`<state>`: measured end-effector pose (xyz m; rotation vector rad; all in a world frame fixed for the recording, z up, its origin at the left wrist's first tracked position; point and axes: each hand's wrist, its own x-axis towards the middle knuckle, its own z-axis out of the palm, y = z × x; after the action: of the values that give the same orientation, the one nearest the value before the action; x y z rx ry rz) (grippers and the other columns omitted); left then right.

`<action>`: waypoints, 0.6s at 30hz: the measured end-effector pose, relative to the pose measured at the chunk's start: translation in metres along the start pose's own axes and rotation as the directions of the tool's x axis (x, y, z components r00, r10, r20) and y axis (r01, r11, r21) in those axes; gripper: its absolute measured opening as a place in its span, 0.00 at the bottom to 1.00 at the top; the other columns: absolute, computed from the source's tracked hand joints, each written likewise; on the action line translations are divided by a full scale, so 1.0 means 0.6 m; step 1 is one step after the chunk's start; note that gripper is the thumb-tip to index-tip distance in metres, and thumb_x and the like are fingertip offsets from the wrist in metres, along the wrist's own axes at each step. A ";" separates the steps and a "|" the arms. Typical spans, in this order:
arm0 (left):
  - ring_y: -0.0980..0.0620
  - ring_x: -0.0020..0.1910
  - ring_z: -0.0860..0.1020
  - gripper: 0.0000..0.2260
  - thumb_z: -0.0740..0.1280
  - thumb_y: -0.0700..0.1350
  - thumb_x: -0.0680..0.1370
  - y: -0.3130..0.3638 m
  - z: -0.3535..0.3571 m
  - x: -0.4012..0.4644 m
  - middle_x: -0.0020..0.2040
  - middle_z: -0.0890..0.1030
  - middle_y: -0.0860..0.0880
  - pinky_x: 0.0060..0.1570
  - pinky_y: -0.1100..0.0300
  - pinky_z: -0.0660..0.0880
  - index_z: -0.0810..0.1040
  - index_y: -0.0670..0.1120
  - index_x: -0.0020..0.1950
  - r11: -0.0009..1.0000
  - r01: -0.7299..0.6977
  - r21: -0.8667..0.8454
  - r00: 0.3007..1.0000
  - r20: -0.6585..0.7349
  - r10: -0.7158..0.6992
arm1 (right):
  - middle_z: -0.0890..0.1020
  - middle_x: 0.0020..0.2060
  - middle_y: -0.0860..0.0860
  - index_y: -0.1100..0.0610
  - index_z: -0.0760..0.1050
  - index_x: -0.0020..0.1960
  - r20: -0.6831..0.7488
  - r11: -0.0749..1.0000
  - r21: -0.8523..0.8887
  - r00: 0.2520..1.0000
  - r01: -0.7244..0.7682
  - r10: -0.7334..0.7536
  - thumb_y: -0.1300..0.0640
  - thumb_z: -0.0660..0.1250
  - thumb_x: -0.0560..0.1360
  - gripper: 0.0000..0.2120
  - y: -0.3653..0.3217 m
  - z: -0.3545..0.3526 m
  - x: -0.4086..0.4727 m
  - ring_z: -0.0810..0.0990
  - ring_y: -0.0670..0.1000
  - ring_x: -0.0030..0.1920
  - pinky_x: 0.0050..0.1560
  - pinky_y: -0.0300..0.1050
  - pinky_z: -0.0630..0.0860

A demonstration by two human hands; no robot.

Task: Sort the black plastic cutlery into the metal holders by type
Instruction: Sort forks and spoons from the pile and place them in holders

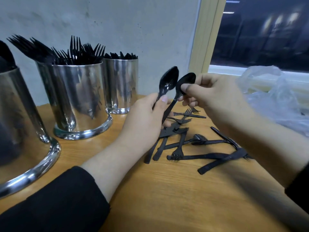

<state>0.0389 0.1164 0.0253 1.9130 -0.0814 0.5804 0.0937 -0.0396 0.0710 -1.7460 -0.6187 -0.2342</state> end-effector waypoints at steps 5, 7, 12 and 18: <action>0.53 0.27 0.63 0.16 0.58 0.57 0.84 0.015 0.016 -0.019 0.32 0.68 0.48 0.27 0.59 0.59 0.80 0.51 0.47 0.986 0.063 -0.154 0.984 0.176 -0.035 | 0.85 0.36 0.54 0.61 0.79 0.44 -0.033 1.000 0.002 0.999 -0.004 0.004 0.56 0.69 0.79 0.09 0.005 -0.023 -0.035 0.80 0.47 0.34 0.40 0.46 0.75; 0.53 0.26 0.62 0.17 0.61 0.59 0.82 0.014 0.008 -0.015 0.30 0.67 0.52 0.27 0.59 0.59 0.81 0.48 0.50 0.986 0.095 -0.139 0.985 0.157 -0.073 | 0.86 0.39 0.49 0.56 0.80 0.46 -0.063 0.987 -0.162 0.998 0.005 -0.015 0.49 0.67 0.79 0.11 0.022 -0.032 -0.056 0.81 0.44 0.36 0.41 0.44 0.76; 0.54 0.24 0.59 0.15 0.64 0.55 0.82 0.007 -0.008 -0.005 0.30 0.64 0.51 0.23 0.61 0.57 0.70 0.48 0.41 0.966 0.191 -0.174 0.978 0.114 -0.173 | 0.80 0.49 0.37 0.44 0.78 0.58 0.354 0.779 -0.574 0.934 0.253 -0.043 0.44 0.65 0.78 0.11 0.064 -0.037 -0.117 0.77 0.37 0.53 0.54 0.38 0.72; 0.55 0.23 0.61 0.13 0.63 0.54 0.83 -0.007 -0.007 0.001 0.30 0.66 0.51 0.25 0.60 0.59 0.73 0.47 0.43 0.981 0.184 -0.066 0.983 0.040 -0.182 | 0.73 0.62 0.36 0.41 0.73 0.66 0.538 0.648 -0.641 0.843 0.411 -0.002 0.43 0.63 0.78 0.16 0.075 -0.018 -0.135 0.69 0.42 0.63 0.66 0.51 0.65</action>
<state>0.0392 0.1221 0.0231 1.8396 0.0517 0.4156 0.0510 -0.0793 -0.0017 -2.5721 -1.2496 -0.2161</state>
